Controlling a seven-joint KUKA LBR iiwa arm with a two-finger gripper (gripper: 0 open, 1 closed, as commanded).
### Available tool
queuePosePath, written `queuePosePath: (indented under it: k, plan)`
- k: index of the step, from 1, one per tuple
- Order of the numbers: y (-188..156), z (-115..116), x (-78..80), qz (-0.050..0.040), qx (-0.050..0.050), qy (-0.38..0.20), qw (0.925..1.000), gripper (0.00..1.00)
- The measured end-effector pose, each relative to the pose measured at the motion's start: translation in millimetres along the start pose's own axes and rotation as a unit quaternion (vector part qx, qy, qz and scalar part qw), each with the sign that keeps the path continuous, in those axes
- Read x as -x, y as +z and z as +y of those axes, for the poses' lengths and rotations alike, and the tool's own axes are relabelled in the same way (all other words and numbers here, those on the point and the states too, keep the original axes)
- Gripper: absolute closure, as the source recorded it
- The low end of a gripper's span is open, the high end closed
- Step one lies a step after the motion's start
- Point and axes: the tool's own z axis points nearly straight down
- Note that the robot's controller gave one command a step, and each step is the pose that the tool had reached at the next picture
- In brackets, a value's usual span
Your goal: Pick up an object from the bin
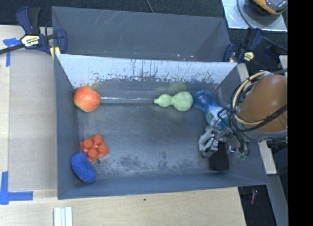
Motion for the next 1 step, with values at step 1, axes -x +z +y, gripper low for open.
queuePosePath:
  k: [1]
  plan:
    - [9.4, -4.0, 3.8, 0.0064, 0.012, 0.007, 0.9999, 1.0]
